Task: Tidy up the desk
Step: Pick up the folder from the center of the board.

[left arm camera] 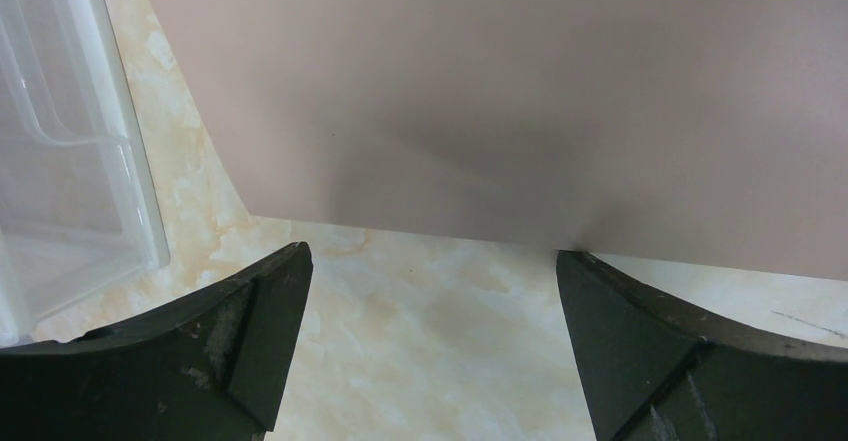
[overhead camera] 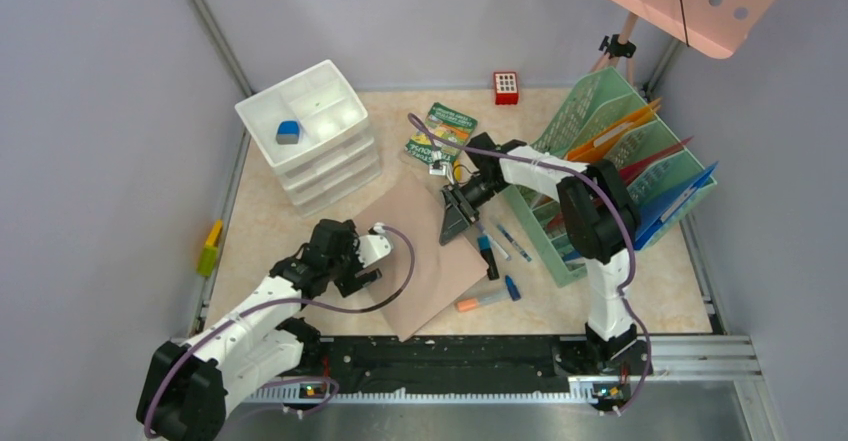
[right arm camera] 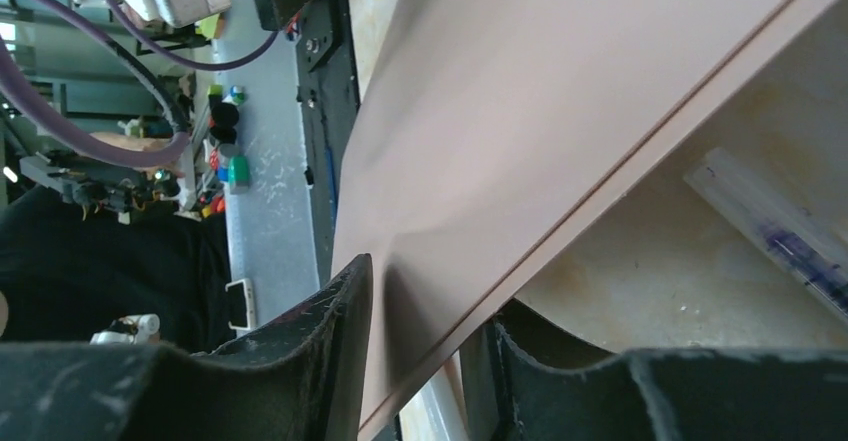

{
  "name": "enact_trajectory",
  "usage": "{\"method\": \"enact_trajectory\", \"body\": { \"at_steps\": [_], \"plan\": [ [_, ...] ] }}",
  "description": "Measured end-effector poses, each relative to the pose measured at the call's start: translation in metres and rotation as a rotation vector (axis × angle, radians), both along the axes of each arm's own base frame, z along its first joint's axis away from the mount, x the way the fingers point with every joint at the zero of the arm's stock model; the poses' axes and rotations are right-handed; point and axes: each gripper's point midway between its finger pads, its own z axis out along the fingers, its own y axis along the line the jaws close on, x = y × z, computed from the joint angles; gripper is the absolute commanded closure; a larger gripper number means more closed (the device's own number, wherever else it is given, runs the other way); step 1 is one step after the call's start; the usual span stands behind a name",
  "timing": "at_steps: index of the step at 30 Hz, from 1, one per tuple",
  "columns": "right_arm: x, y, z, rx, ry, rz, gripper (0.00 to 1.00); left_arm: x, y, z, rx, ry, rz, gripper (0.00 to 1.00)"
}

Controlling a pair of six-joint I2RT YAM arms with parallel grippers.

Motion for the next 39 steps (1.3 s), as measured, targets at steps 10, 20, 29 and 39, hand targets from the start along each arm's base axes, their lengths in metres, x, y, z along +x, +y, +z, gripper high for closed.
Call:
{"method": "enact_trajectory", "body": {
  "at_steps": [10, 20, 29, 39],
  "plan": [
    [-0.001, 0.002, 0.005, -0.004, 0.036, -0.013, 1.00, -0.005, -0.004, 0.000, -0.042, 0.051, 0.039, 0.01],
    [-0.003, -0.004, 0.022, -0.032, 0.022, -0.022, 1.00, 0.003, -0.022, 0.064, -0.102, 0.040, -0.012, 0.01],
    [0.005, -0.017, 0.076, 0.047, -0.106, -0.063, 1.00, 0.016, -0.060, 0.213, -0.289, -0.083, -0.159, 0.01],
    [0.027, -0.042, 0.125, 0.107, -0.166, -0.167, 1.00, 0.059, -0.046, 0.318, -0.508, -0.177, -0.029, 0.01]
  ]
}}
